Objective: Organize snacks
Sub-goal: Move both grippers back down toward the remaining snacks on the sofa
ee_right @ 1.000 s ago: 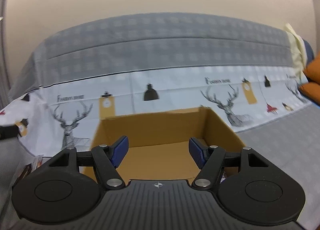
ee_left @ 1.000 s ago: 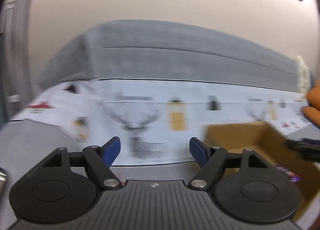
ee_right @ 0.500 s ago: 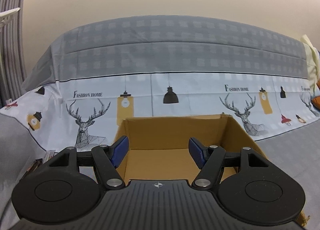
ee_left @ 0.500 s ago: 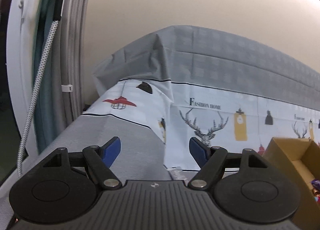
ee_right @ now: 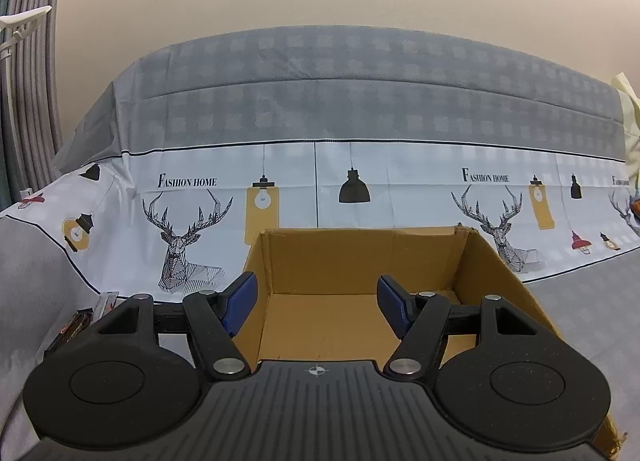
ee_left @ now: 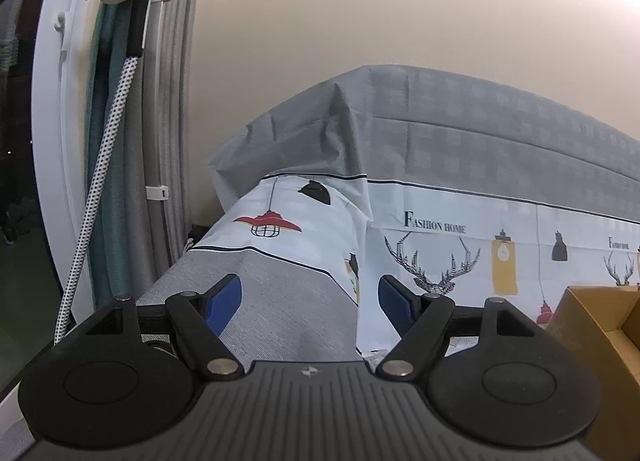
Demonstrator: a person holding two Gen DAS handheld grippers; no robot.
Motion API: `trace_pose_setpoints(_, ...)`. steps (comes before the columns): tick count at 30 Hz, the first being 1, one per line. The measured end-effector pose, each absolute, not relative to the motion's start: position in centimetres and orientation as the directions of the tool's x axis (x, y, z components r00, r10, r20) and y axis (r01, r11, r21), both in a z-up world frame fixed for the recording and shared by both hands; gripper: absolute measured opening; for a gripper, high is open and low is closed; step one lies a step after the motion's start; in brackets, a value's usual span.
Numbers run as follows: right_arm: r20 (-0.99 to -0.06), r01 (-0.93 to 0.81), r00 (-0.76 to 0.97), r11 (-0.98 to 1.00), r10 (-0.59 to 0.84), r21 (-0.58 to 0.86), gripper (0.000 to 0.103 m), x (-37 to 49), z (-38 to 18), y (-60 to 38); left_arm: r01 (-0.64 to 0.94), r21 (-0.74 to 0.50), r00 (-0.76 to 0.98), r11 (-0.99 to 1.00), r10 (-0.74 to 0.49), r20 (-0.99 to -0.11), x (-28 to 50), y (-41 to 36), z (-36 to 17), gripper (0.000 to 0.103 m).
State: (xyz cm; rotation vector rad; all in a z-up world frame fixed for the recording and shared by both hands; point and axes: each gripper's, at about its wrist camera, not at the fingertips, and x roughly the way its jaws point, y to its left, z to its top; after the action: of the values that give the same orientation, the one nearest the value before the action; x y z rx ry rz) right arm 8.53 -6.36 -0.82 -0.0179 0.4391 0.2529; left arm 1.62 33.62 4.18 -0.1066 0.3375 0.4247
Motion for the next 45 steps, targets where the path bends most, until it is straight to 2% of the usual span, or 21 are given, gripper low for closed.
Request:
trace_pose_setpoints(32,-0.431,-0.291,0.862,0.957,0.267,0.011,0.069,8.5,-1.1,-5.9,-0.541,-0.056,0.808,0.839,0.500,-0.312,2.1,35.9,4.7,0.081)
trace_pose_setpoints(39,-0.391,-0.357,0.857,0.934,0.336,0.020,0.069,7.1,-0.9,-4.1,-0.410,0.022,0.892,0.912,0.406,-0.199,1.6,31.1,5.9,0.080)
trace_pose_setpoints(40,-0.386,-0.380,0.851,0.925,0.357,0.018,0.069,6.8,-0.9,-3.5,-0.385,0.016,0.901,0.923,0.379,-0.209,1.9,30.6,5.9,0.077)
trace_pose_setpoints(42,-0.383,-0.439,0.827,0.898,0.412,0.017,0.068,6.0,-1.1,-1.9,-0.309,-0.008,0.917,0.951,0.295,-0.270,2.7,29.7,5.6,0.053)
trace_pose_setpoints(43,-0.386,-0.465,0.814,0.885,0.435,0.018,0.067,5.7,-1.2,-1.2,-0.285,-0.009,0.916,0.959,0.269,-0.298,3.0,29.4,5.4,0.045)
trace_pose_setpoints(44,-0.391,-0.494,0.795,0.869,0.463,0.026,0.065,5.3,-1.4,-0.3,-0.262,-0.008,0.911,0.965,0.245,-0.330,3.3,29.1,5.1,0.028)
trace_pose_setpoints(45,-0.401,-0.523,0.772,0.852,0.493,0.040,0.061,5.0,-1.6,0.6,-0.241,-0.006,0.905,0.971,0.222,-0.362,3.7,28.7,4.7,0.017)
